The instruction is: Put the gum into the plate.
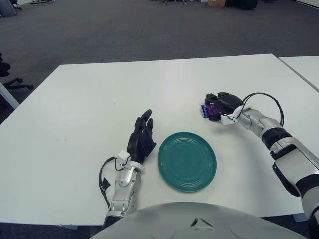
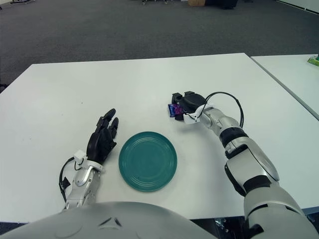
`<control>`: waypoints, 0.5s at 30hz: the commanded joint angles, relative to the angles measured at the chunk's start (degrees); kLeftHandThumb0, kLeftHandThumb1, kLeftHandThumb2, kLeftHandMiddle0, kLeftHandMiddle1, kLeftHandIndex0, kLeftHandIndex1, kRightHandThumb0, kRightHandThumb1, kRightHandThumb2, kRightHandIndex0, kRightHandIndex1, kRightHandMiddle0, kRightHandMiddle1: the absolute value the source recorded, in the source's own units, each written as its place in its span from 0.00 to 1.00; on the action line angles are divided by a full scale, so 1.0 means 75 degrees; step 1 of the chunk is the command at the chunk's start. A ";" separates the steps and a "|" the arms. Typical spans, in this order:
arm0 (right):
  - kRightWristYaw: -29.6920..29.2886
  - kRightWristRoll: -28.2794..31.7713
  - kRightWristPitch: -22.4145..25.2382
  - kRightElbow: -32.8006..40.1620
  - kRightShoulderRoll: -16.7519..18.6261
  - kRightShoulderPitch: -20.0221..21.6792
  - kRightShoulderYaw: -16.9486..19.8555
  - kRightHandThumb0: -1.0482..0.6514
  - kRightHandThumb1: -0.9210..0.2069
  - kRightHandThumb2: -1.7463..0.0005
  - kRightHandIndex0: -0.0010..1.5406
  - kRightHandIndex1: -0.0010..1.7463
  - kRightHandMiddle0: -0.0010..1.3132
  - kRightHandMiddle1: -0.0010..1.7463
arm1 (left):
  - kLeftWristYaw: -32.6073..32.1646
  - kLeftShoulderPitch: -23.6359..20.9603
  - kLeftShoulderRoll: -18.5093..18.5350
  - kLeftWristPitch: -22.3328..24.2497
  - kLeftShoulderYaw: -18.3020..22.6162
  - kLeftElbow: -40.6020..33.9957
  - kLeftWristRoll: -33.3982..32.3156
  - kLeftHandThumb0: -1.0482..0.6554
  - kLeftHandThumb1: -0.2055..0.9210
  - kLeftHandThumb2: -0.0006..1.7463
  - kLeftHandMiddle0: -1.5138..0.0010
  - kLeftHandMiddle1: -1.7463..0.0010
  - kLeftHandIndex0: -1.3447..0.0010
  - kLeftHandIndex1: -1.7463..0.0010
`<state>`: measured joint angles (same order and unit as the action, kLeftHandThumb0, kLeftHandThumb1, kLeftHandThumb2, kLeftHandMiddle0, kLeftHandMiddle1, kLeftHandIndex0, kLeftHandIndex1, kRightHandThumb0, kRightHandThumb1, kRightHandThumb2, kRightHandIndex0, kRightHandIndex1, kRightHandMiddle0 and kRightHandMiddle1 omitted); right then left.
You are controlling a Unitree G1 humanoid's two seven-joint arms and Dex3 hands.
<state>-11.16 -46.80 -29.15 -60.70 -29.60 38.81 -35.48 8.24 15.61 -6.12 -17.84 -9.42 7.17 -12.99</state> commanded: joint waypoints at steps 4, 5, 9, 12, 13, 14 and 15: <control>0.0488 0.0081 -0.0021 -0.0353 -0.0050 -0.0225 -0.0053 0.33 0.00 0.60 0.61 1.00 0.56 1.00 | -0.0059 0.0086 -0.0272 0.0220 0.0085 0.0297 -0.0079 0.06 1.00 0.53 0.89 1.00 1.00 0.69; 0.0561 0.0135 -0.0021 -0.0317 -0.0075 -0.0176 -0.0008 0.33 0.00 0.60 0.62 1.00 0.57 1.00 | -0.0052 0.0075 -0.0277 0.0219 0.0095 0.0319 -0.0094 0.06 1.00 0.53 0.89 1.00 1.00 0.69; 0.0613 0.0562 0.0157 -0.0505 0.0012 0.0205 0.0405 0.33 0.00 0.60 0.62 1.00 0.57 1.00 | 0.0024 0.0044 -0.0263 0.0165 0.0135 0.0418 -0.0156 0.05 1.00 0.53 0.89 1.00 1.00 0.69; 0.0733 0.0879 0.0146 -0.0443 -0.0031 0.0527 0.0722 0.33 0.00 0.61 0.62 1.00 0.57 1.00 | 0.0058 0.0050 -0.0234 0.0158 0.0140 0.0420 -0.0172 0.05 1.00 0.53 0.90 1.00 1.00 0.69; 0.0775 0.0928 0.0142 -0.0405 -0.0048 0.0573 0.0770 0.33 0.00 0.61 0.62 1.00 0.57 1.00 | 0.0062 0.0052 -0.0231 0.0159 0.0141 0.0418 -0.0177 0.05 1.00 0.53 0.90 1.00 1.00 0.69; 0.0868 0.1048 0.0105 -0.0201 -0.0135 0.0628 0.0901 0.33 0.00 0.61 0.62 1.00 0.57 1.00 | 0.0076 0.0055 -0.0220 0.0152 0.0150 0.0421 -0.0185 0.05 1.00 0.53 0.90 1.00 1.00 0.69; 0.0989 0.1185 0.0071 0.0035 -0.0228 0.0730 0.1054 0.33 0.00 0.61 0.62 1.00 0.57 1.00 | 0.0083 0.0056 -0.0210 0.0130 0.0156 0.0434 -0.0175 0.04 1.00 0.53 0.90 1.00 1.00 0.69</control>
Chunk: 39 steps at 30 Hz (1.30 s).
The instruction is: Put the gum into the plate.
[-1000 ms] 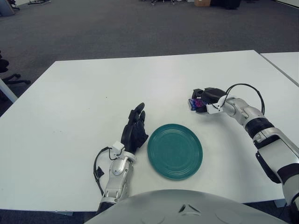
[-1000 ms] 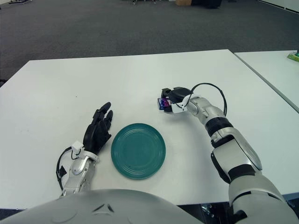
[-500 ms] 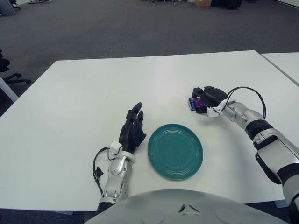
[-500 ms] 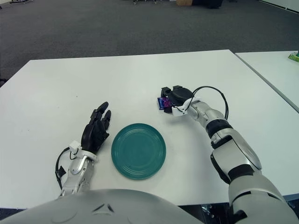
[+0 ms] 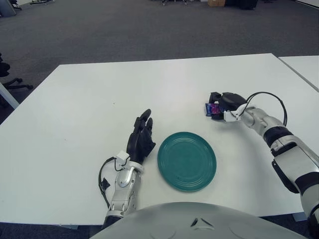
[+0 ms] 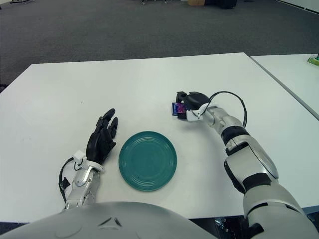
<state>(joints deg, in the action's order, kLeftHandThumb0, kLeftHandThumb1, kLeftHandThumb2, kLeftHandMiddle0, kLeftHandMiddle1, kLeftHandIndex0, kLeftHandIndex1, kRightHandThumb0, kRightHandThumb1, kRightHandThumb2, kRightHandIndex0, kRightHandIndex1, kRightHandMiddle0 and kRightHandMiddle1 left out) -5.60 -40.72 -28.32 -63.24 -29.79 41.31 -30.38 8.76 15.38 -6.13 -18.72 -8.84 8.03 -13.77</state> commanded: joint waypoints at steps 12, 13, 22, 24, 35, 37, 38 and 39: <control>0.1427 0.1109 0.0498 0.4254 -0.0846 -0.0495 0.1521 0.33 0.00 0.62 0.58 1.00 0.59 1.00 | 0.0107 0.0037 -0.0171 0.0071 0.0186 0.0506 -0.0164 0.03 1.00 0.53 0.89 1.00 1.00 0.68; 0.1485 0.1123 0.0576 0.4649 -0.0874 -0.0670 0.1582 0.34 0.00 0.62 0.58 1.00 0.59 1.00 | 0.0116 0.0040 -0.0174 0.0051 0.0193 0.0519 -0.0179 0.03 1.00 0.53 0.89 0.99 1.00 0.68; 0.1975 0.1205 0.0692 0.5877 -0.0874 -0.1218 0.1747 0.35 0.00 0.63 0.61 1.00 0.60 1.00 | 0.0158 0.0026 -0.0230 0.0029 0.0200 0.0592 -0.0263 0.01 1.00 0.52 0.86 0.99 1.00 0.63; 0.2024 0.1200 0.0603 0.6155 -0.0900 -0.1407 0.1774 0.35 0.00 0.63 0.62 1.00 0.60 1.00 | 0.0172 0.0031 -0.0251 0.0079 0.0194 0.0574 -0.0333 0.01 1.00 0.52 0.85 0.99 1.00 0.62; 0.2733 0.1258 0.0654 0.7862 -0.0815 -0.2410 0.1783 0.35 0.02 0.63 0.64 1.00 0.59 1.00 | 0.0163 0.0067 -0.0267 0.0228 0.0166 0.0442 -0.0459 0.01 1.00 0.52 0.84 0.99 1.00 0.61; 0.2826 0.1169 0.0764 0.8285 -0.0729 -0.2653 0.1722 0.35 0.02 0.63 0.64 1.00 0.59 1.00 | 0.0194 0.0069 -0.0254 0.0226 0.0168 0.0430 -0.0490 0.01 1.00 0.52 0.84 0.99 1.00 0.61; 0.2968 0.1164 0.0854 0.8514 -0.0697 -0.2746 0.1670 0.35 0.02 0.63 0.64 1.00 0.59 1.00 | 0.0200 0.0067 -0.0240 0.0200 0.0163 0.0432 -0.0469 0.01 1.00 0.52 0.84 0.99 1.00 0.61; 0.3080 0.1160 0.0927 0.8680 -0.0672 -0.2813 0.1642 0.35 0.02 0.63 0.64 1.00 0.59 1.00 | 0.0204 0.0065 -0.0230 0.0181 0.0159 0.0435 -0.0453 0.01 1.00 0.52 0.84 0.99 1.00 0.61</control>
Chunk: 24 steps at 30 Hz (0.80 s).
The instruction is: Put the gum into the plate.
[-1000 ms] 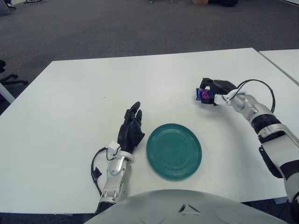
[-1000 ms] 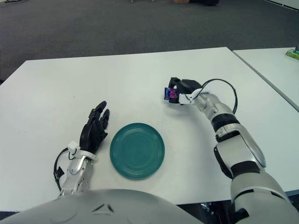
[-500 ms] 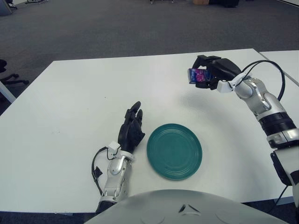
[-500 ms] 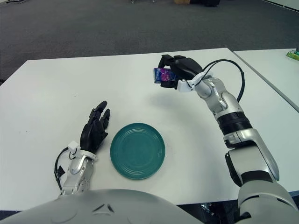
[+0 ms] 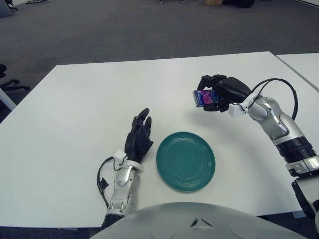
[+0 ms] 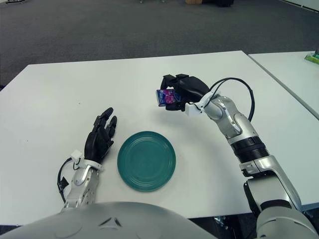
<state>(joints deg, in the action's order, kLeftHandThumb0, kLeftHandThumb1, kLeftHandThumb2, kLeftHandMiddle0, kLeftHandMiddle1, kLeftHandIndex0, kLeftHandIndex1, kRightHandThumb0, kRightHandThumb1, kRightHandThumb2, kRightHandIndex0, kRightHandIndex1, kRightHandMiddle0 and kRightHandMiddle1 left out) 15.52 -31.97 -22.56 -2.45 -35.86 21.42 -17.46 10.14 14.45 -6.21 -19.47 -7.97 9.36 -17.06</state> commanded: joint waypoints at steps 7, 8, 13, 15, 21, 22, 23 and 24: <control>0.0724 -0.0414 0.0456 0.1494 0.0273 -0.0699 -0.0345 0.35 0.02 0.63 0.66 1.00 0.59 1.00 | -0.0304 0.0167 -0.0161 0.0121 0.0022 0.0257 0.0496 0.04 1.00 0.53 0.85 0.99 1.00 0.63; 0.0628 -0.0537 0.0363 0.1527 0.0304 -0.0784 -0.0404 0.35 0.03 0.63 0.67 1.00 0.59 1.00 | -0.0401 0.0171 -0.0169 0.0111 0.0018 0.0215 0.0616 0.05 1.00 0.53 0.85 0.99 1.00 0.63; 0.0427 -0.0924 0.0211 0.1533 0.0505 -0.1042 -0.0630 0.36 0.03 0.62 0.70 1.00 0.64 1.00 | -0.0665 0.0224 -0.0263 0.0189 -0.0037 -0.0050 0.0885 0.08 1.00 0.53 0.84 0.99 1.00 0.63; 0.0390 -0.1055 0.0167 0.1622 0.0607 -0.1204 -0.0757 0.36 0.04 0.62 0.72 1.00 0.66 1.00 | -0.0738 0.0258 -0.0293 0.0239 -0.0052 -0.0122 0.0911 0.09 1.00 0.54 0.84 0.99 1.00 0.63; 0.0310 -0.1305 -0.0129 0.1983 0.0647 -0.1651 -0.0944 0.36 0.08 0.60 0.79 1.00 0.74 1.00 | -0.0669 0.0385 -0.0297 0.0542 0.0000 -0.0284 0.0569 0.12 1.00 0.55 0.85 1.00 1.00 0.64; 0.0375 -0.1311 -0.0152 0.2037 0.0624 -0.1691 -0.0967 0.36 0.09 0.59 0.79 1.00 0.74 1.00 | -0.0690 0.0393 -0.0303 0.0589 -0.0005 -0.0316 0.0556 0.12 1.00 0.55 0.85 1.00 1.00 0.64; 0.0424 -0.1320 -0.0171 0.2073 0.0614 -0.1720 -0.0975 0.36 0.09 0.59 0.79 1.00 0.75 1.00 | -0.0704 0.0400 -0.0304 0.0623 -0.0009 -0.0342 0.0547 0.12 1.00 0.55 0.85 1.00 1.00 0.64; 0.0455 -0.1329 -0.0181 0.2091 0.0614 -0.1736 -0.0974 0.36 0.09 0.58 0.79 1.00 0.75 1.00 | -0.0713 0.0405 -0.0300 0.0643 -0.0013 -0.0360 0.0544 0.12 1.00 0.55 0.85 1.00 1.00 0.65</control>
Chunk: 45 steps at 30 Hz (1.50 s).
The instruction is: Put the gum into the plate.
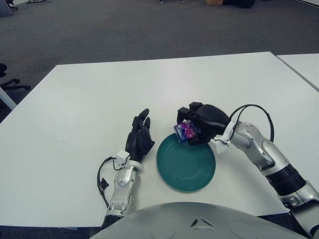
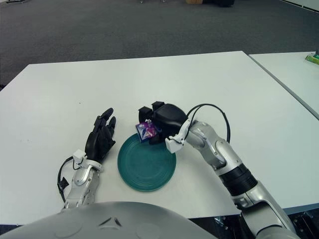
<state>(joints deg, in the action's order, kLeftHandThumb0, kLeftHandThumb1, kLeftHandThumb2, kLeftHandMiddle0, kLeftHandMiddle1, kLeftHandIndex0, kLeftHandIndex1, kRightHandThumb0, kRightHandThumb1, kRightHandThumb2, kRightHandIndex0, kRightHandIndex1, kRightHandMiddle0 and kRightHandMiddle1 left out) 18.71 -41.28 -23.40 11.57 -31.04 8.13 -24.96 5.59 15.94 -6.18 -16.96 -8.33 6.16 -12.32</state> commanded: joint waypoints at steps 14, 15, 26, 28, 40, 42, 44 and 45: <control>0.0765 -0.0690 -0.0467 0.0508 -0.0387 -0.0114 -0.0355 0.36 0.06 0.56 0.74 1.00 0.67 1.00 | -0.0261 0.0130 -0.0413 0.0508 0.0029 0.0042 -0.0217 0.11 1.00 0.56 0.85 0.99 1.00 0.64; 0.0748 -0.0713 -0.0504 0.0485 -0.0391 -0.0124 -0.0363 0.36 0.06 0.56 0.74 1.00 0.67 1.00 | -0.0257 0.0130 -0.0414 0.0508 0.0025 0.0043 -0.0227 0.11 1.00 0.56 0.85 1.00 1.00 0.64; 0.0956 -0.0755 -0.0750 0.0147 -0.0441 -0.0076 -0.0487 0.35 0.01 0.60 0.70 1.00 0.58 1.00 | -0.0208 0.0139 -0.0460 0.0473 -0.0007 0.0056 -0.0512 0.11 1.00 0.55 0.84 0.99 1.00 0.62; 0.1080 -0.0755 -0.0778 0.0115 -0.0481 -0.0023 -0.0523 0.36 0.12 0.55 0.66 1.00 0.43 1.00 | -0.0183 0.0137 -0.0455 0.0477 -0.0012 0.0049 -0.0547 0.11 1.00 0.55 0.84 1.00 1.00 0.63; 0.1781 -0.1117 -0.0885 0.0556 -0.0794 0.0296 -0.0477 0.09 0.00 0.49 0.15 0.30 0.02 0.41 | -0.0080 0.0115 -0.0340 0.0300 -0.0059 0.0127 -0.0515 0.13 1.00 0.57 0.88 1.00 1.00 0.70; 0.1981 -0.0922 -0.0832 0.0628 -0.0790 0.0350 -0.0425 0.06 0.00 0.45 0.13 0.17 0.01 0.29 | -0.0082 0.0111 -0.0337 0.0234 -0.0066 0.0156 -0.0487 0.13 1.00 0.57 0.88 1.00 1.00 0.71; 0.2038 -0.0786 -0.0810 0.0589 -0.0778 0.0317 -0.0398 0.03 0.00 0.44 0.10 0.11 0.00 0.20 | -0.0083 0.0106 -0.0336 0.0130 -0.0075 0.0207 -0.0444 0.13 1.00 0.58 0.88 1.00 1.00 0.71; 0.2062 -0.0685 -0.0793 0.0581 -0.0774 0.0293 -0.0367 0.02 0.00 0.43 0.09 0.08 0.00 0.17 | -0.0089 0.0105 -0.0330 0.0044 -0.0083 0.0243 -0.0397 0.13 1.00 0.58 0.88 1.00 1.00 0.71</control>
<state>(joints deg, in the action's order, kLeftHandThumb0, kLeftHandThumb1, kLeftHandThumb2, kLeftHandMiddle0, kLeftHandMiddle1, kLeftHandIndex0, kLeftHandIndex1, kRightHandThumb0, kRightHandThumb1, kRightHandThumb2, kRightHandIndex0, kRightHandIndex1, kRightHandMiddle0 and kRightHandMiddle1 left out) 33.07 -48.34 -29.93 15.48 -36.69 9.49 -28.55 4.75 15.88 -6.19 -16.92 -8.76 5.87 -16.21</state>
